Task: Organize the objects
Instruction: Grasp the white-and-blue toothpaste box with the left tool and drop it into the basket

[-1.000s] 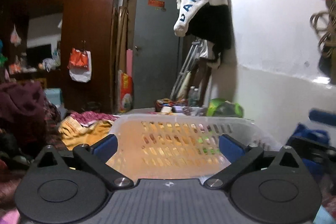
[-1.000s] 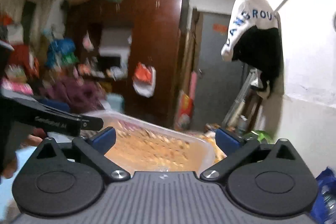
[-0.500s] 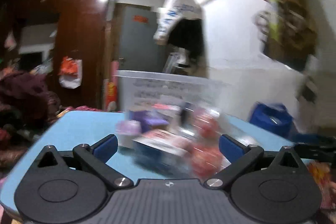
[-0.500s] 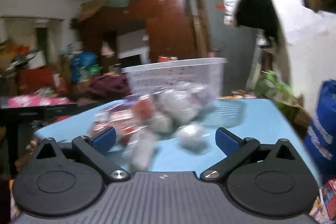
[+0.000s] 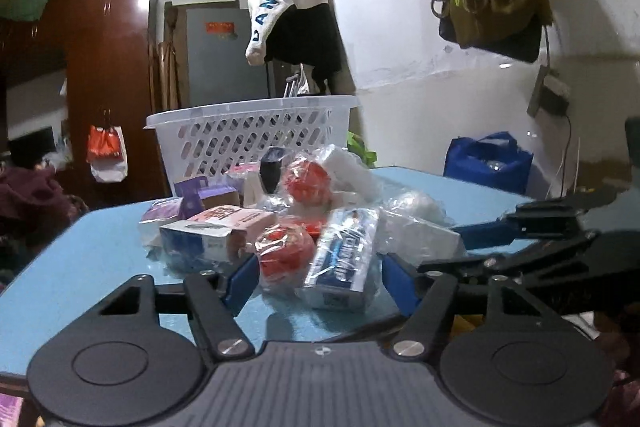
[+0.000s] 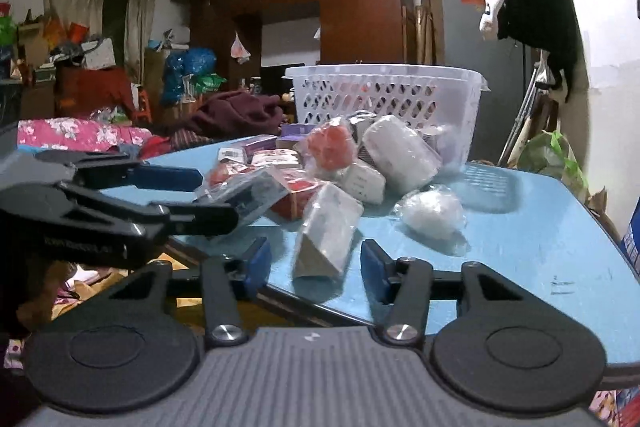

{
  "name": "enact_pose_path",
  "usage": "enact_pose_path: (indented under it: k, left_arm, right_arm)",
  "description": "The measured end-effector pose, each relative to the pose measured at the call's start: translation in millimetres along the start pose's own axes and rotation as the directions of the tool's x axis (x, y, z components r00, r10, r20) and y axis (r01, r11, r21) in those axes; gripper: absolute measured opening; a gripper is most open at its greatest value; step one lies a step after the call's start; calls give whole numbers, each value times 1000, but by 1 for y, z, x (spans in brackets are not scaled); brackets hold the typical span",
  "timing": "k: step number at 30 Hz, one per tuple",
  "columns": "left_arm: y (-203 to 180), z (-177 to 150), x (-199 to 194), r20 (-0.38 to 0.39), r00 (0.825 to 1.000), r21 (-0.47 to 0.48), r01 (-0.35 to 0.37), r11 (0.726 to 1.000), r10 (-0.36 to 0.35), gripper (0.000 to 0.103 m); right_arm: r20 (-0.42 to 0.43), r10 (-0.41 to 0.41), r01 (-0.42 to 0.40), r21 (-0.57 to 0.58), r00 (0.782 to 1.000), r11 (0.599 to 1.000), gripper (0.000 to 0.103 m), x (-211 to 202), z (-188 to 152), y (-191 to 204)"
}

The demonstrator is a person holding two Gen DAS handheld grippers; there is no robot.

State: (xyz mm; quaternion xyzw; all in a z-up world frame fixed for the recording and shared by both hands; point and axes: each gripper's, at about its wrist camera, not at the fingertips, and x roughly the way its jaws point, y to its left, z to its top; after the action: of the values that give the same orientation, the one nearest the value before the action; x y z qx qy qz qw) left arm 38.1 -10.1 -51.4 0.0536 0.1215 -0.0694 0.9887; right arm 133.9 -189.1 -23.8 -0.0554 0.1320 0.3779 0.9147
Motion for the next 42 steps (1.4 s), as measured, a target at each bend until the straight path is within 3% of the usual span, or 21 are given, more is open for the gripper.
enact_pose_path:
  k: [3,4,12,14,15,22,30,36,39,42]
  left_arm:
    - [-6,-2,4,-4,1000,15,-11,1000,11,58]
    - [-7,-3,6,-11,1000,19,-8,1000,8,47]
    - [-9,-6,7,12,1000,25,16,1000,-16,46]
    - [-10,-8,5,33,999,33,32,999,-33,46]
    - [-11,-8,3,49,998,37,31,999,-32,46]
    - [-5,-3,-20,144,988,32,45,998,-49,45]
    - [19,9,-27,183,983,-21,-3,1000,6,45]
    - [43,63,-9,240,970,-88,0,996,22,45]
    - [67,107,19,230,973,-152,30,988,5,45]
    - [99,155,61,193,980,-236,-6,972,53,45]
  right_arm:
    - [2,-2,2,2,1000,1000,50,-2,-1,-1]
    - [3,-2,2,1,1000,1000,50,-2,-1,0]
    - [17,-16,17,-21,1000,1000,56,3,-2,11]
    - [18,-19,19,-30,1000,999,46,3,-1,13]
    - [17,-16,17,-30,1000,999,33,2,-1,14]
    - [25,-23,24,-26,999,999,34,-6,1,9]
    - [70,-49,50,-12,996,999,34,-14,13,2]
    - [196,-54,72,-85,979,994,33,-4,61,-2]
    - [251,-64,101,-136,966,986,33,22,102,-12]
    - [242,-69,112,-168,968,979,33,65,148,-31]
